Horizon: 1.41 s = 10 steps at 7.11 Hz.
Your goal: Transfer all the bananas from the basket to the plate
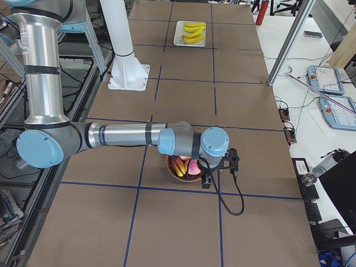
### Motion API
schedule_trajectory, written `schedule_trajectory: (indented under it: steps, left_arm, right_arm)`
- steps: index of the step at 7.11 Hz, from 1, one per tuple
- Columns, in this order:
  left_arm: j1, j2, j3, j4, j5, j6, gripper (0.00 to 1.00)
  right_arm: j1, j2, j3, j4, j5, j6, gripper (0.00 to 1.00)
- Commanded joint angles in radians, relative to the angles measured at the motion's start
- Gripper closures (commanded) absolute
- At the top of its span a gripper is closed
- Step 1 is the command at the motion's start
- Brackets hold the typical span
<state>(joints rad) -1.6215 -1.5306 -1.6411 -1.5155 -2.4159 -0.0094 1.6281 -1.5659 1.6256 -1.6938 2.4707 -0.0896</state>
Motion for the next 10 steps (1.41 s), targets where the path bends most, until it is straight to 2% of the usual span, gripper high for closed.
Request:
schedule_trajectory:
  steps: [1, 2, 10]
  left_arm:
    - [0.000, 0.000, -0.008, 0.000, 0.000, 0.000, 0.00]
    - [0.000, 0.000, -0.009, 0.000, 0.001, 0.000, 0.00]
    - [0.000, -0.002, -0.009, 0.000, 0.003, 0.000, 0.00]
  right_arm:
    - [0.009, -0.048, -0.003, 0.047, -0.010, -0.005, 0.00]
    - [0.009, -0.080, -0.004, 0.153, -0.034, 0.008, 0.00]
    - [0.018, -0.069, -0.007, 0.155, -0.026, 0.042, 0.00]
